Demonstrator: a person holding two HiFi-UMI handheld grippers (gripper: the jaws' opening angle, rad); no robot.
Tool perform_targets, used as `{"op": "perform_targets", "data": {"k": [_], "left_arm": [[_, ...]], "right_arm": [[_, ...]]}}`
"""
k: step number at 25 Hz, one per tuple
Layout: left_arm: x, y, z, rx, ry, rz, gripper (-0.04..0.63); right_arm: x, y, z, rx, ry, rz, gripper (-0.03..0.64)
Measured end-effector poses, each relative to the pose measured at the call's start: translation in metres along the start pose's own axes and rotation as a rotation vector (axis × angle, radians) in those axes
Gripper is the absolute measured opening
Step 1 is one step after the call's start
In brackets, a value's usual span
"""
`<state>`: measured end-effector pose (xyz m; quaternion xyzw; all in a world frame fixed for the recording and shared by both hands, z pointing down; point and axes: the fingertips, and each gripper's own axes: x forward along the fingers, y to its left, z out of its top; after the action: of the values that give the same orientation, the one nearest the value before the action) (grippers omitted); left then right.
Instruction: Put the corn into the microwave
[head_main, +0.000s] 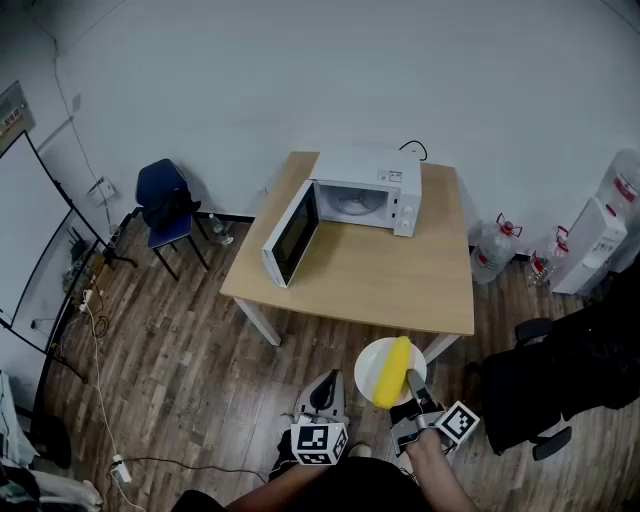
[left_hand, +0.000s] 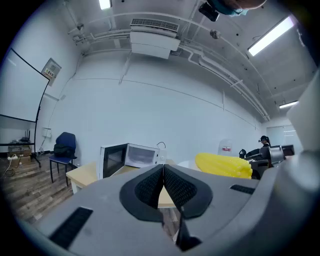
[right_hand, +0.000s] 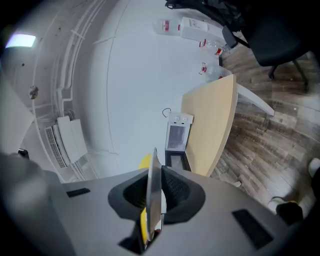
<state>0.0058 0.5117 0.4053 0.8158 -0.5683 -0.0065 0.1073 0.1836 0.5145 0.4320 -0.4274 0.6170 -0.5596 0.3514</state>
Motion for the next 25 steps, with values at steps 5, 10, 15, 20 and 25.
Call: {"op": "perform_targets", "data": {"k": [5,10,15,20,25], "left_arm": [[0.001,-0.006,-0.002,-0.003,0.001,0.002,0.014],[-0.002,-0.01,-0.006,-0.005,0.004,0.014,0.014],[-0.004,-0.006,-0.006,0.003,0.014,0.023,0.014],[0.009,0.006,-0.004,0.008,0.013,0.026,0.014],[0.039,0.014,-0.002,0.0,0.017,0.004,0.014]], "right_arm": [[-0.001,0.001,0.001,-0.022,0.023,0.009,0.092],[-0.001,0.0,-0.002,-0.012,0.05,0.001,0.091],[0.0,-0.008,-0.006,0.015,0.061,-0.019,0.092],[0.012,-0.012,-0.004,0.035,0.054,-0.02,0.092],[0.034,-0.007,0.006,0.016,0.038,-0.003,0.094]]}}
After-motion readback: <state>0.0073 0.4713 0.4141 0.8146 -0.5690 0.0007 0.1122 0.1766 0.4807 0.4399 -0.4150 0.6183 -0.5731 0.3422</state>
